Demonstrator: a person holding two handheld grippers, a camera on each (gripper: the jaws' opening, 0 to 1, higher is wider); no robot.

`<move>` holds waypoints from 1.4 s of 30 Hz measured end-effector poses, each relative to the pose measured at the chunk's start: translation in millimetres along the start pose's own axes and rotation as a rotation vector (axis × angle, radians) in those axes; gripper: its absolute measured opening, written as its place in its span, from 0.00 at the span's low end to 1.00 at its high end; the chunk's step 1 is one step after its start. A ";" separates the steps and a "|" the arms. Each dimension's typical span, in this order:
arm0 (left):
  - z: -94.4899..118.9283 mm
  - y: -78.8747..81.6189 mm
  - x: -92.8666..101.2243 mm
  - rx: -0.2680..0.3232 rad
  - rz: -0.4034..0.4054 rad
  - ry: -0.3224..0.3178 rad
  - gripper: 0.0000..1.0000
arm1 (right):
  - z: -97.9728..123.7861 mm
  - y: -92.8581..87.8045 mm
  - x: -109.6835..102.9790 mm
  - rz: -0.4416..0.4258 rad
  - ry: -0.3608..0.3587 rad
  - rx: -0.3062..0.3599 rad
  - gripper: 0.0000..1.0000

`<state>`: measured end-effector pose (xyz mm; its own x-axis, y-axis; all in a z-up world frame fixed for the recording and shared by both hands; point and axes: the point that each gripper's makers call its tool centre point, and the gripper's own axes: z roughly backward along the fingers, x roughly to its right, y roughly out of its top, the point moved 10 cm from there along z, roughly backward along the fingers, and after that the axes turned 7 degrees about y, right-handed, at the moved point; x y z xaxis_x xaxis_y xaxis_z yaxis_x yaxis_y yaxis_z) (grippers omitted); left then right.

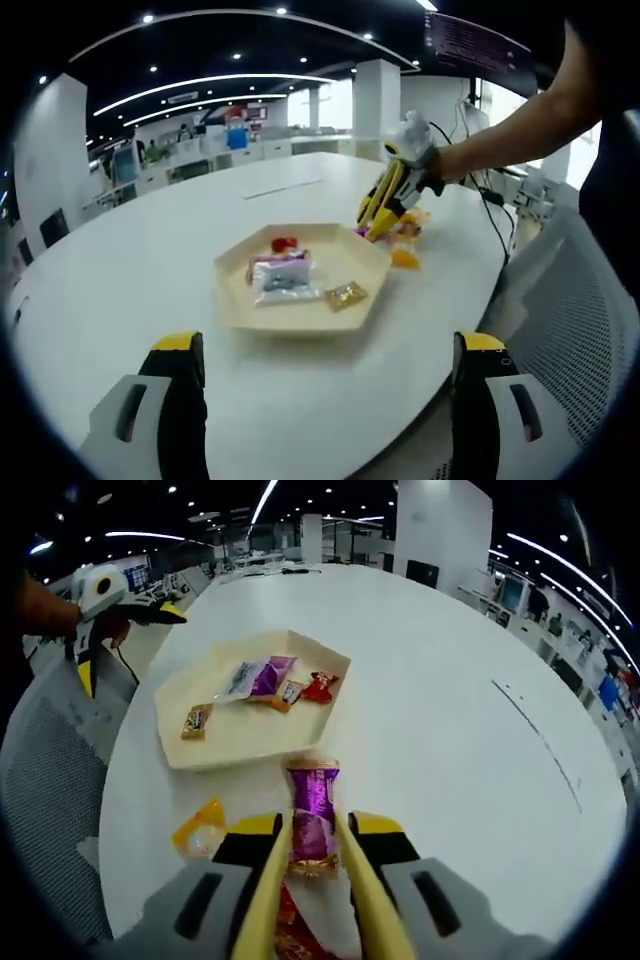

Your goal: Place the target food into the container with the food tongs after gripping and lifting it, then release it inside without dropping or visibly crushing the food.

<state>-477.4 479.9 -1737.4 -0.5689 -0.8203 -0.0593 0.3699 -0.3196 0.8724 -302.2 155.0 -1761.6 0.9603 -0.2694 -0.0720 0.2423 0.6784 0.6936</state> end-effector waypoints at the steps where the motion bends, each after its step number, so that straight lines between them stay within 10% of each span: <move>1: 0.0 0.0 -0.1 0.000 0.000 0.000 1.00 | 1.0 -0.2 -0.8 0.001 0.001 -0.007 0.23; 42: 0.8 1.7 1.9 0.015 -0.007 -0.012 1.00 | 39.6 33.9 0.3 -0.013 -0.039 -0.007 0.23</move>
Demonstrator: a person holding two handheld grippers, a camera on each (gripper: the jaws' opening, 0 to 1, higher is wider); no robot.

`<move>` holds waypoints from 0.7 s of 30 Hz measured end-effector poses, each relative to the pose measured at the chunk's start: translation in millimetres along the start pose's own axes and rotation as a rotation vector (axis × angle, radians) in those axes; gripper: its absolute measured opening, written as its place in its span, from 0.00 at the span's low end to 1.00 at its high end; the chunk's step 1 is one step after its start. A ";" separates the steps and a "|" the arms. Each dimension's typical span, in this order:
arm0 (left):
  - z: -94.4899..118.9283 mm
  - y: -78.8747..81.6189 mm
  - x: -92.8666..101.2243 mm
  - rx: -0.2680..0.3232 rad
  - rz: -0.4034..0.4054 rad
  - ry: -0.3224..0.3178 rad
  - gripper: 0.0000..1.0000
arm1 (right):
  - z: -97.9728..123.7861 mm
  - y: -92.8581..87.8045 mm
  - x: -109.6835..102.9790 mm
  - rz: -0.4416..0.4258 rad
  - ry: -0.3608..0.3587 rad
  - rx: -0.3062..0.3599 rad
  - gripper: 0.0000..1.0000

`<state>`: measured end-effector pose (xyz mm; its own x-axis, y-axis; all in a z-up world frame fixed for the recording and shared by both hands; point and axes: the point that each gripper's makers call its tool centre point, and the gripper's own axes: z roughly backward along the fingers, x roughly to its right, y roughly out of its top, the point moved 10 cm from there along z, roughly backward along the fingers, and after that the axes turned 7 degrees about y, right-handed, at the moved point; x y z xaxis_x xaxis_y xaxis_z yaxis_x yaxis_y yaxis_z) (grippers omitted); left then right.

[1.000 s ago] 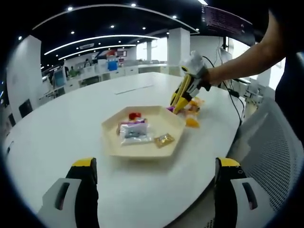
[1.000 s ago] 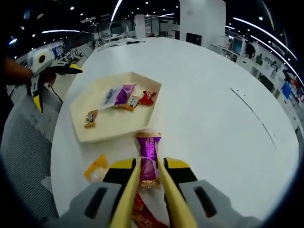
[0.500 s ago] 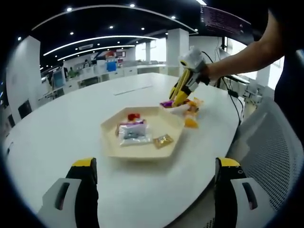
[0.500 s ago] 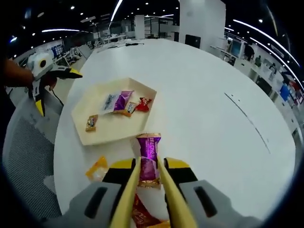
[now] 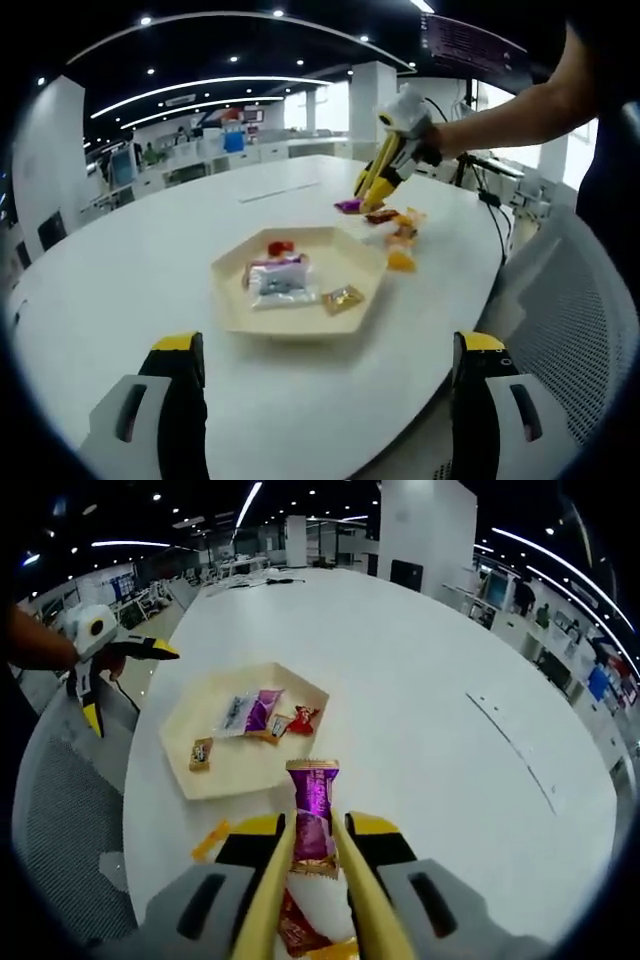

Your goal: Place the target food into the container with the food tongs after gripping and lifting it, then release it inside without dropping or visibly crushing the food.

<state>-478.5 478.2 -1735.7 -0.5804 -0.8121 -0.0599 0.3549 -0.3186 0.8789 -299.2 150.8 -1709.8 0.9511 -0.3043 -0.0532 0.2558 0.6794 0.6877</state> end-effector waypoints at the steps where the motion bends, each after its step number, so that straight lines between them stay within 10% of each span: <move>1: -0.1 -0.1 -0.3 0.002 0.001 0.001 1.00 | 0.2 0.7 -0.4 0.002 0.000 0.000 0.23; 21: 0.3 -0.1 -1.7 0.004 0.004 0.012 1.00 | -4.2 21.0 -10.3 0.032 0.011 0.019 0.23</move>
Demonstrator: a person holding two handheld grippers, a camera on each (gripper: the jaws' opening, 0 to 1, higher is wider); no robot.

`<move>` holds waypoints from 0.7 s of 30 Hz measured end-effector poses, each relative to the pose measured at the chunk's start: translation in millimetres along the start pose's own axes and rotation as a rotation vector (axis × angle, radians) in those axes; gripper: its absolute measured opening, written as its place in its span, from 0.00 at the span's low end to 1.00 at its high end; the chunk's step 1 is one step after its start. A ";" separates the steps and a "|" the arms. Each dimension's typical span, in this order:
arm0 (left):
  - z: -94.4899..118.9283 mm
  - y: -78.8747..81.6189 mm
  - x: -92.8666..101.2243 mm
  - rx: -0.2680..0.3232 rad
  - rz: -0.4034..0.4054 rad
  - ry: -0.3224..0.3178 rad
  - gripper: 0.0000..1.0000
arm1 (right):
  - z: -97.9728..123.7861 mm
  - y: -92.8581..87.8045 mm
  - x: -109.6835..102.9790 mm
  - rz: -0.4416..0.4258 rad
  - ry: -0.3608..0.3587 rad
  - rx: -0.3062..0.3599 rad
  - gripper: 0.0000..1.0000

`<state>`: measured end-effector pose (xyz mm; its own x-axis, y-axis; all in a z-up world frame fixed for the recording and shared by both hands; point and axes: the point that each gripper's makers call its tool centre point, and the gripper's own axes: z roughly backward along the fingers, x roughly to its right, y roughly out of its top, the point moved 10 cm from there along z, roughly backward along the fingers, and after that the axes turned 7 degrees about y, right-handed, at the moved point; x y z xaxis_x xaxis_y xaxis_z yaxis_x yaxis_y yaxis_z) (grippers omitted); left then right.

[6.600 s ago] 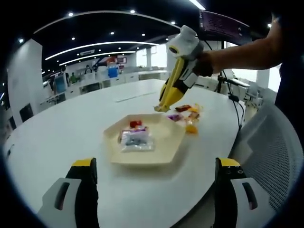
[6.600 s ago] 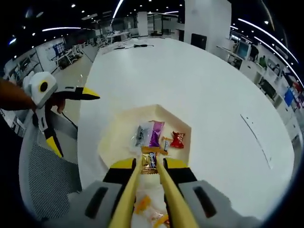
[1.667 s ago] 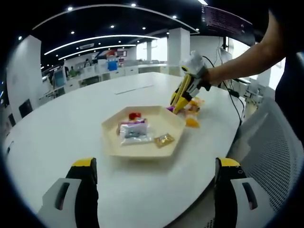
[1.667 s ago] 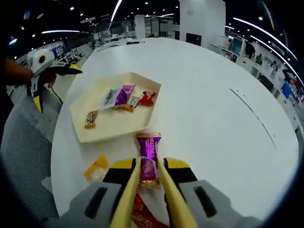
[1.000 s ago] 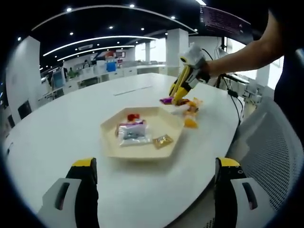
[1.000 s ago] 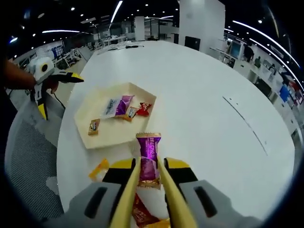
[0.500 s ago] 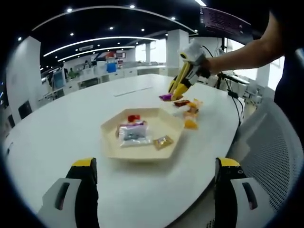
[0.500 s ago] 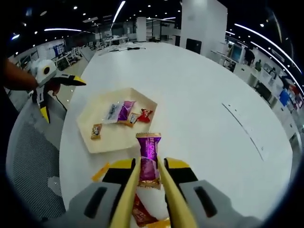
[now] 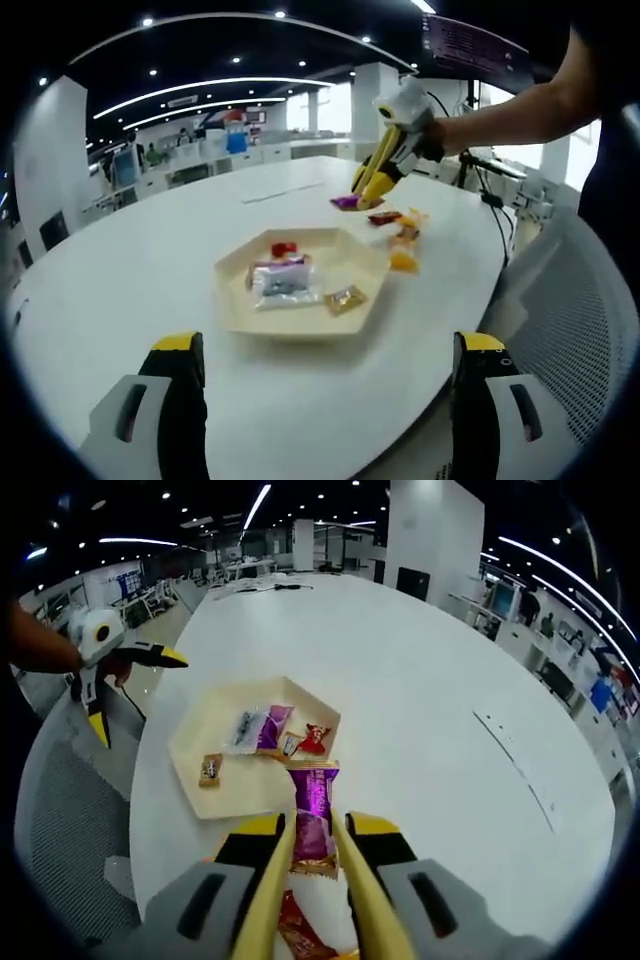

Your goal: Place the target food into the container with the food tongs after gripping and lifting it, then release it inside without dropping or visibly crushing the food.

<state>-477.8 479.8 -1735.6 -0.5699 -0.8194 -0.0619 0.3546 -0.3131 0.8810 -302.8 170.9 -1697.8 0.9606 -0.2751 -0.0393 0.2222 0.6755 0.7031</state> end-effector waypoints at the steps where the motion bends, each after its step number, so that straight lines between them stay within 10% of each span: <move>1: 0.0 0.0 0.1 0.000 0.000 0.000 1.00 | -0.7 1.2 -0.9 0.003 0.001 0.002 0.23; 21: -0.3 0.9 -0.3 0.005 0.003 0.001 0.99 | -21.9 33.2 -32.6 0.069 0.070 0.036 0.23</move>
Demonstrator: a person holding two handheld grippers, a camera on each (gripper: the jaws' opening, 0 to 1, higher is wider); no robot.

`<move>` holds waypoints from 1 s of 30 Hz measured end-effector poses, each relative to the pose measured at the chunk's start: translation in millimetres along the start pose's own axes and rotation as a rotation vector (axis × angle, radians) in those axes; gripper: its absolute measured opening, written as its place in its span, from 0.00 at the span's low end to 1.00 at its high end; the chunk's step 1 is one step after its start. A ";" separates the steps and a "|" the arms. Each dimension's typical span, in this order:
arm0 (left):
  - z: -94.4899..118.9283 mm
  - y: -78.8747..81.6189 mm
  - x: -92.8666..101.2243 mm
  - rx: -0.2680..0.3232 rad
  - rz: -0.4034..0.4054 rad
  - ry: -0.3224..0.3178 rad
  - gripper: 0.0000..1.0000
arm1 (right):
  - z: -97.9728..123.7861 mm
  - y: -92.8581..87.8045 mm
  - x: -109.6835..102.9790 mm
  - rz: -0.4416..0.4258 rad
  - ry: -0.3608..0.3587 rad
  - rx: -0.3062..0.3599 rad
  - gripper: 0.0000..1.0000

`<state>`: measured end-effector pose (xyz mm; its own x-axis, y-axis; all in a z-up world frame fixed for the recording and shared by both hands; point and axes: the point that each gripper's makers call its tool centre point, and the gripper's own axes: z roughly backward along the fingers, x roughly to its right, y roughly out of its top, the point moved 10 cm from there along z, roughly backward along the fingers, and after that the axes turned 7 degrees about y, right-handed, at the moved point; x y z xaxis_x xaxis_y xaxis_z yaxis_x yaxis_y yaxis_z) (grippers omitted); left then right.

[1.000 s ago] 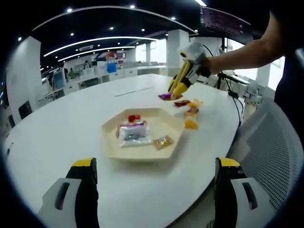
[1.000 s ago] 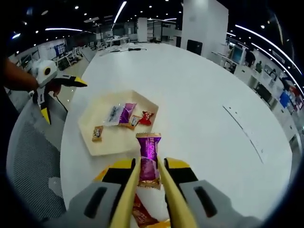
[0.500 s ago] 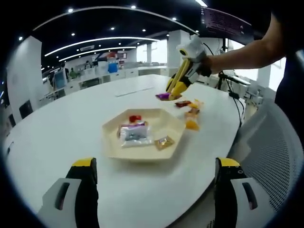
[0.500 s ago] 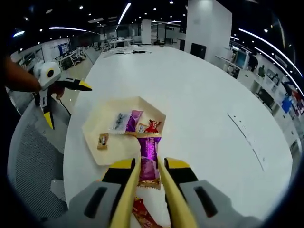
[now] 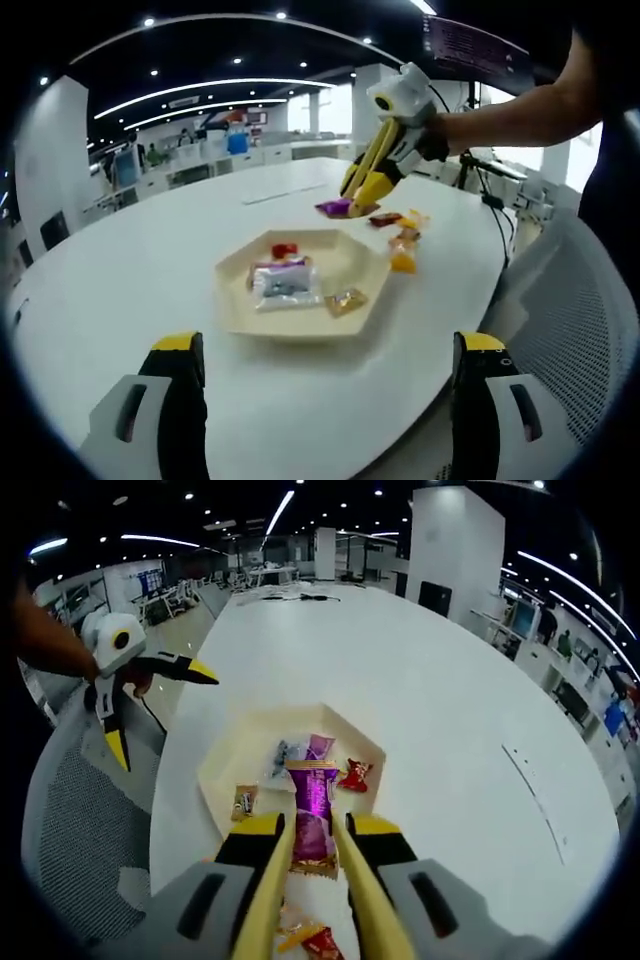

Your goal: Place the target food into the container with the food tongs after gripping and lifting it, then release it inside without dropping or visibly crushing the food.

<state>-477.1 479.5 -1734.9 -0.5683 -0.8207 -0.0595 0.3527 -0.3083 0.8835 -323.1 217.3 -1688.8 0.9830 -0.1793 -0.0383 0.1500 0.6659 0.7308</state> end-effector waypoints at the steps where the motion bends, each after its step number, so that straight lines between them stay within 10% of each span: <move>1: 0.3 0.3 0.1 0.001 -0.002 0.002 0.99 | -2.7 2.1 -2.2 0.007 0.007 0.001 0.23; 30: 0.6 0.6 -0.6 0.006 0.003 0.006 0.99 | -21.2 36.0 -24.8 0.098 0.082 0.040 0.26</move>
<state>-477.0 480.1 -1734.1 -0.5629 -0.8244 -0.0593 0.3498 -0.3026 0.8866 -339.8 261.1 -1676.0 0.9984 -0.0538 -0.0198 0.0500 0.6479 0.7600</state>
